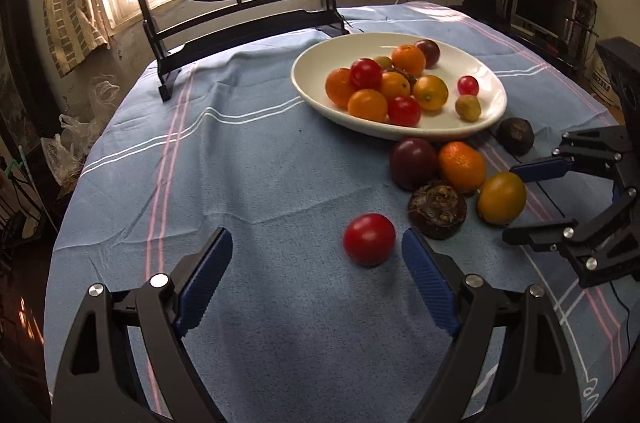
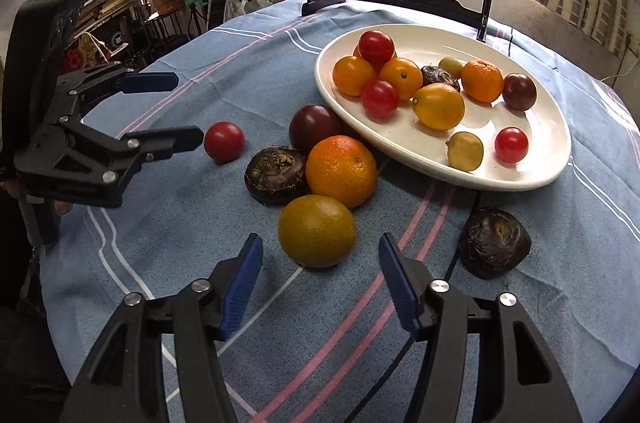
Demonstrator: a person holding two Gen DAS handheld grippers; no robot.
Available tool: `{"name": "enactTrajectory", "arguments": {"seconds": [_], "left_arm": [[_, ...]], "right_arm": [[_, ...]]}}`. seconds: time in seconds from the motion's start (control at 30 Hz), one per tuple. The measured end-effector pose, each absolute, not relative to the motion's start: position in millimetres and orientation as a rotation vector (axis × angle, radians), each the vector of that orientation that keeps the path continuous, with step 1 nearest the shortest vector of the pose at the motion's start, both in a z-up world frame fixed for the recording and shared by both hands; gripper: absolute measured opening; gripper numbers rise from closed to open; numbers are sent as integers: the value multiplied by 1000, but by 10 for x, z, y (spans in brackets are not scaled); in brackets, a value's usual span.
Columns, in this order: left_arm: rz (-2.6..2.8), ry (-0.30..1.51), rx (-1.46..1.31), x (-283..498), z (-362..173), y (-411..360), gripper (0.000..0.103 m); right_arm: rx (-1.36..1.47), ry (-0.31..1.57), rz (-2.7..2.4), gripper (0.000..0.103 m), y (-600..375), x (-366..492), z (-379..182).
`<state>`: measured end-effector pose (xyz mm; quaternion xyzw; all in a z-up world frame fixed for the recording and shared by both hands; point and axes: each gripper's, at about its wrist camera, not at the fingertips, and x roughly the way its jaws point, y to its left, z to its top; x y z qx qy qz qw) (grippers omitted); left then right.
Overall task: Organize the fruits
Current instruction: 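Grasp a red tomato with the left gripper while the right gripper grasps a greenish-yellow fruit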
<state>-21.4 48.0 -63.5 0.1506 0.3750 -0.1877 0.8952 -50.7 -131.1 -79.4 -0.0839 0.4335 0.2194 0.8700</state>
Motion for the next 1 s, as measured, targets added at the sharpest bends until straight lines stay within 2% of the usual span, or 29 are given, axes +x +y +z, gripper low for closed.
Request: {"name": "enactTrajectory", "arguments": {"seconds": [0.03,0.17,0.33,0.4,0.57,0.7,1.0], "left_arm": [[-394,779,325,-203,-658,432,84],[-437,823,330,-121,-741,299,84],[-471,891,304,-30,-839,260,56],[-492,927,288,-4,-879,256,31],[-505,885,292,-119,-773,199,30],[-511,791,282,-200,-436,127,30],[-417,540,194,1,507,-254,30]], "right_arm": [[-172,921,473,38,-1304,-498,-811],[-183,906,464,38,-1328,-536,-790],[-165,902,449,38,-1426,-562,-760],[-159,901,445,38,-1455,-559,-758],[-148,890,449,38,-1504,-594,-729],[-137,851,448,38,-1570,-619,-585],[-115,596,360,38,-1819,-502,312]]}}
